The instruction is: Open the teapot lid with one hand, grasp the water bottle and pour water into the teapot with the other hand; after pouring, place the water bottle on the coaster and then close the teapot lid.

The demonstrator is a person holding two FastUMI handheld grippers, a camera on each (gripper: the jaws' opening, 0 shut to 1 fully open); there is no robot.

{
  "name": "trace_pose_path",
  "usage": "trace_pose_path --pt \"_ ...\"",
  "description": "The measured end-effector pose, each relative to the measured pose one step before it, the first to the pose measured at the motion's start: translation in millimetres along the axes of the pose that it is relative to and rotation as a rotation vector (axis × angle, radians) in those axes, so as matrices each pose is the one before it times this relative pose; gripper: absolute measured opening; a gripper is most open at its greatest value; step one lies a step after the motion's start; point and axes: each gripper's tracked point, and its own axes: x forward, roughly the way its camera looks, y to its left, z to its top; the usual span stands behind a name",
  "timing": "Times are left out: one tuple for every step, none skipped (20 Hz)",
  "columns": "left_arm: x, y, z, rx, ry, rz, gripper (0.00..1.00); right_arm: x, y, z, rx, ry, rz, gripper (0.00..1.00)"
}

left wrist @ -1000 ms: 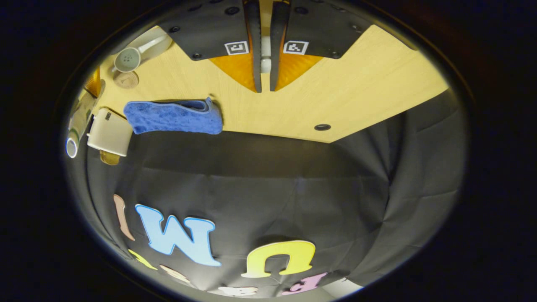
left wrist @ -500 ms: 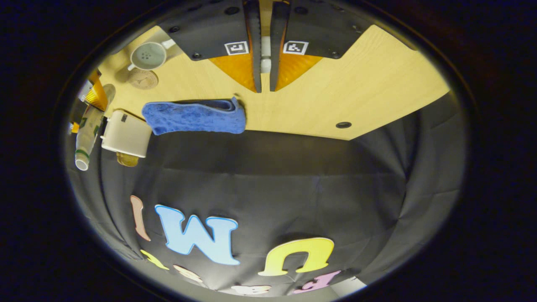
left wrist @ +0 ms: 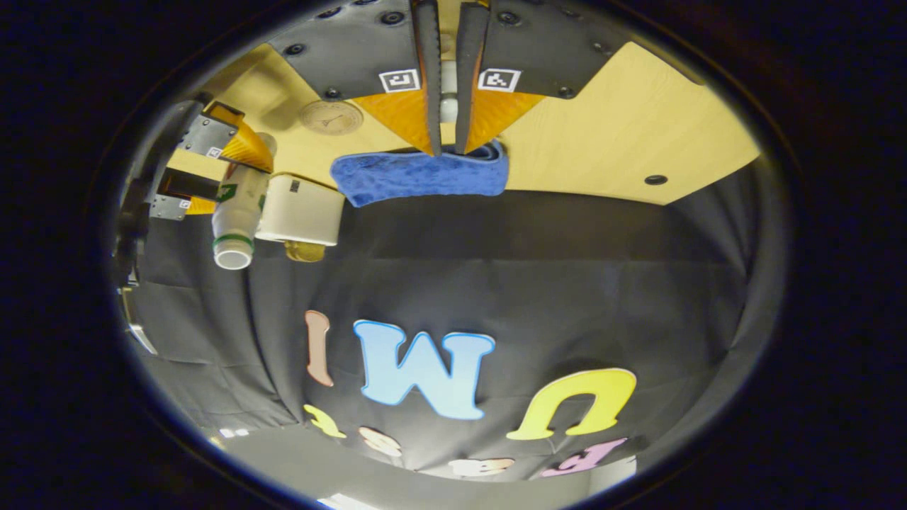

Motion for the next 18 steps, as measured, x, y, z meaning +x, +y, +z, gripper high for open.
trace_pose_path --pt "0.06 -6.10 1.14 0.01021 -0.00182 -0.01788 0.20 0.29 0.31 0.19 -0.00015 0.00118 -0.00133 0.77" --pt "0.06 -5.58 -2.24 0.00903 0.00352 -0.01444 0.19 -0.44 -0.36 0.39 0.00215 0.00044 -0.00221 0.77" --pt "0.20 -5.79 -1.13 0.00762 0.00331 -0.01601 0.16 0.01 -0.25 0.01 0.00125 0.00124 -0.00093 0.77" --pt "1.08 -4.49 -2.08 0.00785 0.00459 -0.01474 0.16 0.49 -0.57 -0.16 0.00129 0.00070 -0.00231 0.77" --pt "1.04 -4.14 -0.65 0.01190 0.00443 -0.01064 0.16 -0.28 -0.08 0.21 -0.00077 0.00071 -0.00112 0.77" --pt "0.12 -3.63 -2.34 0.01405 0.00487 -0.00661 0.19 -0.20 -0.24 0.37 -0.00036 0.00109 -0.00394 0.77" --pt "-0.30 -3.39 -1.23 0.01275 0.00364 -0.00625 0.16 -0.15 0.34 0.85 0.00171 -0.00015 -0.00209 0.77" --pt "0.56 -3.34 -2.03 0.00990 0.00383 -0.00582 0.19 0.07 -0.21 -0.18 0.00216 0.00090 -0.00226 0.77" --pt "1.27 -2.23 -1.53 0.00846 0.00316 -0.00228 0.19 -0.31 -0.18 0.33 0.00147 0.00098 -0.00193 0.77" --pt "0.41 -1.71 -1.97 0.00729 0.00788 -0.00192 0.16 0.41 0.07 -0.03 0.00196 0.00101 -0.00144 0.77" --pt "1.13 1.28 -3.97 0.00296 0.00839 -0.00330 0.16 0.10 -0.03 0.17 0.00082 0.00043 -0.00027 0.78" --pt "-0.13 -2.17 -2.25 -0.00018 0.00636 -0.00368 0.16 0.29 -0.70 -0.86 -0.00092 0.00209 -0.00272 0.78" --pt "-0.07 -0.24 0.72 0.00536 -0.00215 0.00097 0.20 -0.03 -0.03 -0.14 -0.00063 0.00112 -0.00139 0.77" --pt "0.71 -0.27 -0.90 0.00591 -0.00195 -0.00155 0.19 -0.31 0.30 1.16 0.00205 0.00085 -0.00170 0.77" --pt "-0.73 -0.39 1.67 0.00018 -0.00080 -0.00267 0.16 -0.58 0.11 0.46 0.00242 0.00069 -0.00046 0.77" --pt "-0.44 -2.02 -0.44 -0.00296 -0.00221 -0.00533 0.19 0.18 -0.10 -0.20 0.00158 0.00072 -0.00118 0.77" --pt "0.70 -1.90 0.01 -0.00069 -0.00150 -0.00442 0.20 -0.32 -0.17 -0.39 -0.00004 0.00206 -0.00095 0.77" --pt "-0.16 -1.20 -0.15 0.00332 0.00128 -0.00348 0.16 0.51 -0.17 0.14 0.00093 0.00187 -0.00104 0.77"
